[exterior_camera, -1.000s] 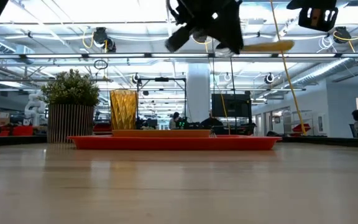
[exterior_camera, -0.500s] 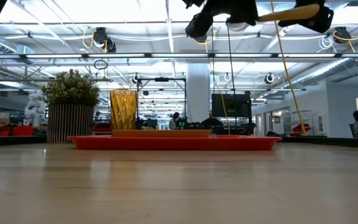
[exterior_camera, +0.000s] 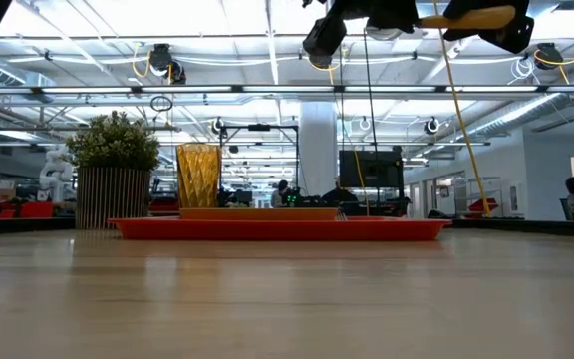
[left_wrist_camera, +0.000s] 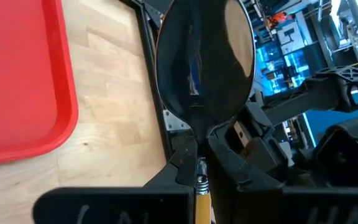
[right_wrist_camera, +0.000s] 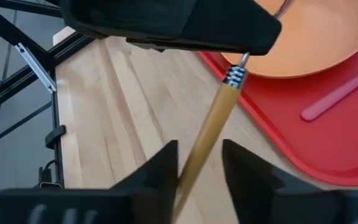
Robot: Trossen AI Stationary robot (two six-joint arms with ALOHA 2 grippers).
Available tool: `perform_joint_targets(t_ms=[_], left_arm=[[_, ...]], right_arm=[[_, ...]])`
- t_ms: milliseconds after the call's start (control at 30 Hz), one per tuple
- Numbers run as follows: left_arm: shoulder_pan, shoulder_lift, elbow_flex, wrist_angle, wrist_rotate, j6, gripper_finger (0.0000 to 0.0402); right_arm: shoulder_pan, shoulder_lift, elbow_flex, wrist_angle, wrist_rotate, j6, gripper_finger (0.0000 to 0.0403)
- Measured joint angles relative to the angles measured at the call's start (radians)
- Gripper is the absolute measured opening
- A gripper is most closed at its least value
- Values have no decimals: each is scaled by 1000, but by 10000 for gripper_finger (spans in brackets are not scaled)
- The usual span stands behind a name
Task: Pick and place plate/cup/fork/spoon on tray
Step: Put the yellow spoon on the red tray
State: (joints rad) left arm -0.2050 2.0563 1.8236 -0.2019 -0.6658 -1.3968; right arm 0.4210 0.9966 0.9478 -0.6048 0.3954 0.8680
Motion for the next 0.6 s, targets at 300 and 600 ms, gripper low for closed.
perform_joint_targets(t_ms=[300, 600], left_arm=[[-2, 0, 0, 44, 1, 73, 15], [-2, -23, 0, 86, 82, 113, 111]], right_arm=[[-12, -1, 0, -32, -3, 38, 13], [-22, -54, 0, -33, -6, 104, 14]])
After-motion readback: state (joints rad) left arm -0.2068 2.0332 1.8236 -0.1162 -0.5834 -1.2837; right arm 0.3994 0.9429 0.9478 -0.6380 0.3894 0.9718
